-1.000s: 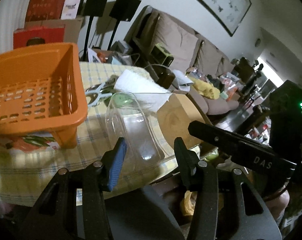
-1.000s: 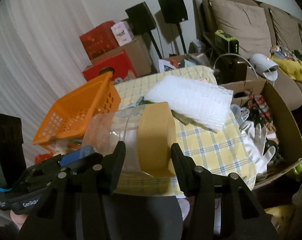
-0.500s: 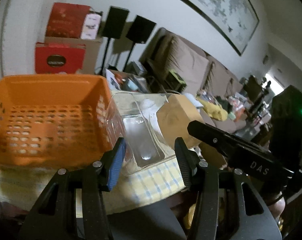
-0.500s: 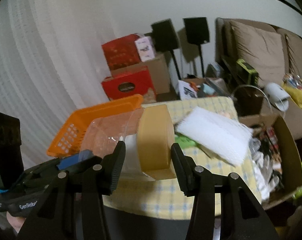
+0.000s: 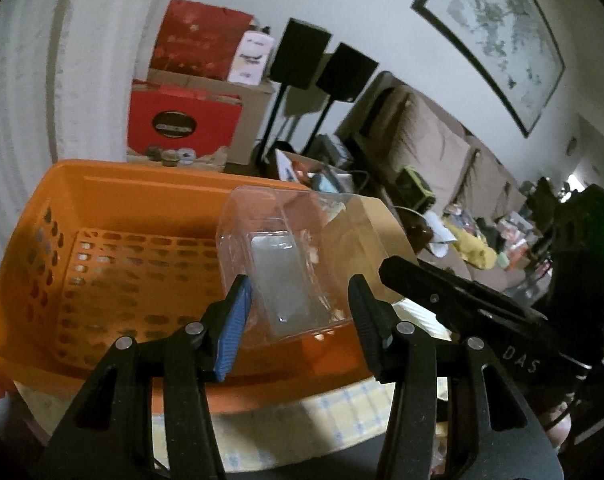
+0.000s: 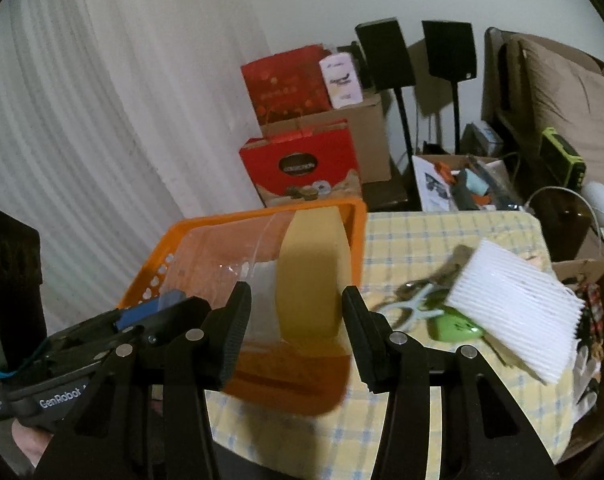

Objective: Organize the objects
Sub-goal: 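Carry the clear box over the orange basket and lower it inside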

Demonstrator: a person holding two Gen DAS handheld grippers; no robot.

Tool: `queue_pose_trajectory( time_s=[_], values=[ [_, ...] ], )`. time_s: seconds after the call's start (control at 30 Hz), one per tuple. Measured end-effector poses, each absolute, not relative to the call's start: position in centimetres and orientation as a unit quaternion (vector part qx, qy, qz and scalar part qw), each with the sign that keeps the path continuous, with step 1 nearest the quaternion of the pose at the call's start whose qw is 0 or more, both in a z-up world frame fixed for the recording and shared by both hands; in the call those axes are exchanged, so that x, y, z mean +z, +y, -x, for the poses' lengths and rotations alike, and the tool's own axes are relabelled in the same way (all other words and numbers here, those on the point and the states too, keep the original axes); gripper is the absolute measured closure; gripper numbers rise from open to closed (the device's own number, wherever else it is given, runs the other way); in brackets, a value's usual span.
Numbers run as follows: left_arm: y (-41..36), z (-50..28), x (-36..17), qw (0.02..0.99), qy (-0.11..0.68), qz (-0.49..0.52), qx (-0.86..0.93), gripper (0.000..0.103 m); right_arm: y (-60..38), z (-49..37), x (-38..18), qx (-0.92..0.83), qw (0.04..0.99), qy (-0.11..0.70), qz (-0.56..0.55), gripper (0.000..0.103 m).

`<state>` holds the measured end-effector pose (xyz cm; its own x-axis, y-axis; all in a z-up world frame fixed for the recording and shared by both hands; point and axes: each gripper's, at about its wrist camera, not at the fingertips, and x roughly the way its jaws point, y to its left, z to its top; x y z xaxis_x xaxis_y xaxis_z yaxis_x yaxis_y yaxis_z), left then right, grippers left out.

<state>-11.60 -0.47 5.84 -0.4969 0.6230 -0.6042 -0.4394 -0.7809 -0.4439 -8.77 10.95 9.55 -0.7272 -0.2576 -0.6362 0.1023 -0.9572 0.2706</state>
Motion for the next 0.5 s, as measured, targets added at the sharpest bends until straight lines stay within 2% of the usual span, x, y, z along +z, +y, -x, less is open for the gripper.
queue_pose_trajectory(
  time_s=[0.3,0.5],
  values=[
    [-0.8,17.1,3.2,0.292,-0.119,0.429,0.847,0.057,9.7,13.9,7.0,-0.909,0.101,-0.127,-0.383,0.055],
    [-1.3,18.1,2.5,0.29,-0.111,0.435,0.845,0.056,9.2,15.5,6.2,-0.9,0.101,-0.139,-0.4,0.055]
  ],
)
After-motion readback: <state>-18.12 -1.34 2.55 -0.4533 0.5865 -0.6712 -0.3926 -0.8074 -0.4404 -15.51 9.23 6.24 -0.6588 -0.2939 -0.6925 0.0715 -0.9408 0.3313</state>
